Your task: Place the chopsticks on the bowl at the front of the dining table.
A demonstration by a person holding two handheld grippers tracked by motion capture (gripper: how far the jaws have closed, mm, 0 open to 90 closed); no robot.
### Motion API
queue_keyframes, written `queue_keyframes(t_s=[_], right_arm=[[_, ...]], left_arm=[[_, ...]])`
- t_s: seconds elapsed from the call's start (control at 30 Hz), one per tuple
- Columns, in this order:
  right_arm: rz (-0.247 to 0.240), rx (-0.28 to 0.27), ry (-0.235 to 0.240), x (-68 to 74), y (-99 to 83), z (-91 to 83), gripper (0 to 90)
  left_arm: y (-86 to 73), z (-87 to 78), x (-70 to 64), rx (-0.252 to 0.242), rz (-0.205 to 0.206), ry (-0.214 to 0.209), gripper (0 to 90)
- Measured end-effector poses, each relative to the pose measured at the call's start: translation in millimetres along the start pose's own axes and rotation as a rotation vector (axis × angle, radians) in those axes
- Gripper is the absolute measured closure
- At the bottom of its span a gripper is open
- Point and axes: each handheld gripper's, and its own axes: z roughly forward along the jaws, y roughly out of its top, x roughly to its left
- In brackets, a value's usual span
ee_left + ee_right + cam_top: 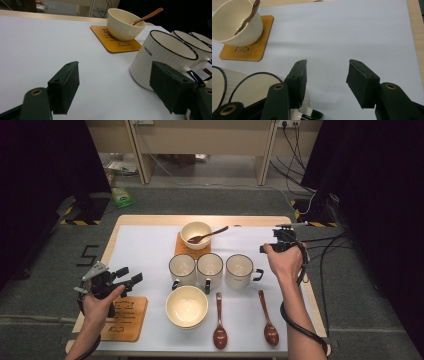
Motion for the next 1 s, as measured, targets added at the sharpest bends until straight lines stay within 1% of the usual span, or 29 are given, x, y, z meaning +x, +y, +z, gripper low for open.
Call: queue_keyframes(t_s=[0.27,0.43,0.47,0.63,0.73,0.9,1.0], right_arm=[[0.006,0.007,-0.007,-2.9,-2.3,0.3,49.5],[0.004,0.014,-0.013,-7.2,-5.0,0.7,49.7],[0.012,0.017,-0.013,-7.8,-5.3,0.6,49.7],[0.011,0.023,-0.017,-11.3,-6.8,0.3,49.9],[0.019,0.03,-0.019,-12.8,-8.1,0.6,50.0],[0.021,0.041,-0.022,-15.5,-11.4,2.4,50.0],[0.014,0.045,-0.025,-17.4,-12.9,3.5,50.1]], left_arm=[[0.3,-0.8,0.8,-0.003,0.0,0.001,23.2],[0.4,-0.5,0.2,-0.002,0.0,0.0,23.3],[0.5,-0.5,0.2,-0.003,0.0,0.0,23.2],[0.8,-0.6,0.0,-0.001,0.004,0.0,23.3],[1.1,-0.8,0.3,-0.004,0.002,0.0,23.2],[0.7,-0.1,0.0,-0.002,0.005,-0.001,23.3],[0.6,0.1,0.2,-0.001,0.005,-0.001,23.2]])
